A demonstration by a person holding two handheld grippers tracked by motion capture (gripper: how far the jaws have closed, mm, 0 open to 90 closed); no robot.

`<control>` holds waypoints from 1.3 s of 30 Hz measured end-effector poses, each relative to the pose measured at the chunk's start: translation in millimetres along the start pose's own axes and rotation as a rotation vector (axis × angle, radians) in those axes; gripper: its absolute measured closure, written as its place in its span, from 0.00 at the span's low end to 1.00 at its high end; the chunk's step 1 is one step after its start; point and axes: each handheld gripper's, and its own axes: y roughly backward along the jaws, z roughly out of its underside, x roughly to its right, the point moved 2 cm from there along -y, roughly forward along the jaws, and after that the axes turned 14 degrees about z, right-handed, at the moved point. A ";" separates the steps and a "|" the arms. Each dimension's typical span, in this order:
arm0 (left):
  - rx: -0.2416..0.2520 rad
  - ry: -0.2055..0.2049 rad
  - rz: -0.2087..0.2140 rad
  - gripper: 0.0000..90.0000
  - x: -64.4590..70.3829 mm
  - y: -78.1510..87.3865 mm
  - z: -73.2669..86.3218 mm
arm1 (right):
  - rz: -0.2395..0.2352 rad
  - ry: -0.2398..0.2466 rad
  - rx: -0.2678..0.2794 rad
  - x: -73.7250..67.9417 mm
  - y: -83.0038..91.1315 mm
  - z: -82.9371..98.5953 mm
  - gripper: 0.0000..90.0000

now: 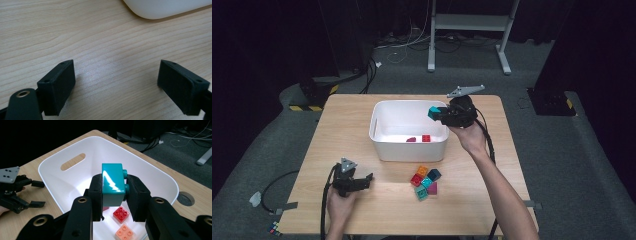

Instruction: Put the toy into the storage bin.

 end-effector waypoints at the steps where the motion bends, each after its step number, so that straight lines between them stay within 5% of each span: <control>1: 0.000 0.000 0.000 0.16 0.0 0.0 0.0 | 0.001 -0.001 -0.003 0.1 -1.8 -0.3 0.75; 39: 0.003 0.003 0.001 0.16 0.2 -0.2 0.0 | 0.046 0.005 -0.088 -3.9 -52.9 -2.7 0.74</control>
